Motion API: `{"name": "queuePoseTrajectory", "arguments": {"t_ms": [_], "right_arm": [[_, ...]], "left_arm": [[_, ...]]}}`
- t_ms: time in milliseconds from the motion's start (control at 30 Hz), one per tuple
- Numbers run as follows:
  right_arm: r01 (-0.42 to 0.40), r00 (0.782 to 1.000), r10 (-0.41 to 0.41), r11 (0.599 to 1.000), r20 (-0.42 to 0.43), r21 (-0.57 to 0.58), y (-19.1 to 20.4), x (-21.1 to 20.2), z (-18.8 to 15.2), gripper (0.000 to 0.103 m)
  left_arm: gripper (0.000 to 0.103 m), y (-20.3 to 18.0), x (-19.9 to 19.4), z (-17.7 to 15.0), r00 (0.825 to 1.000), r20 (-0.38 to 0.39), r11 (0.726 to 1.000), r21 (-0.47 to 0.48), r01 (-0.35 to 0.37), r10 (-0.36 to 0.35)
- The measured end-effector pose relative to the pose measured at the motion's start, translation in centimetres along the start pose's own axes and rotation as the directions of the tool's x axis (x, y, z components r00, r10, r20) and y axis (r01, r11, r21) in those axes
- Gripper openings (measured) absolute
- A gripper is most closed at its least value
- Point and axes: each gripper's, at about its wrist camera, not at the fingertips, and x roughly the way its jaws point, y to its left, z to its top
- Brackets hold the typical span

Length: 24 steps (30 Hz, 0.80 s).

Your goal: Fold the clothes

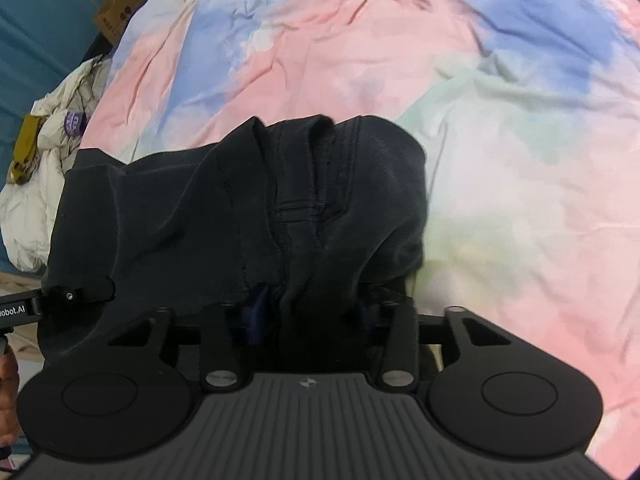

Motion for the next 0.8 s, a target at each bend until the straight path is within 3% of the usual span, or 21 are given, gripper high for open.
{"name": "queuePoseTrajectory", "arguments": {"t_ms": [100, 133, 500, 800], "right_arm": [[-0.001, 1.000, 0.001, 1.000, 0.027, 0.020, 0.1, -1.7, -0.3, 0.029], [-0.002, 1.000, 0.001, 1.000, 0.031, 0.020, 0.0, -2.3, -0.4, 0.020], [-0.013, 0.996, 0.015, 1.000, 0.084, -0.023, 1.6, -9.3, -3.2, 0.018], [0.006, 0.987, -0.008, 1.000, 0.159, 0.015, 2.2, -17.3, -7.6, 0.018]], "left_arm": [[0.045, -0.9, -1.7, -0.3, 1.000, 0.020, 1.000, 0.008, -0.011, 0.011], [0.041, -1.2, -2.3, -0.4, 1.000, 0.026, 1.000, 0.006, -0.016, 0.016], [0.034, -3.5, -9.6, -4.1, 0.996, 0.091, 1.000, 0.000, -0.022, 0.022], [0.034, -6.2, -16.1, -7.5, 0.991, 0.120, 0.997, 0.058, 0.054, -0.061]]}}
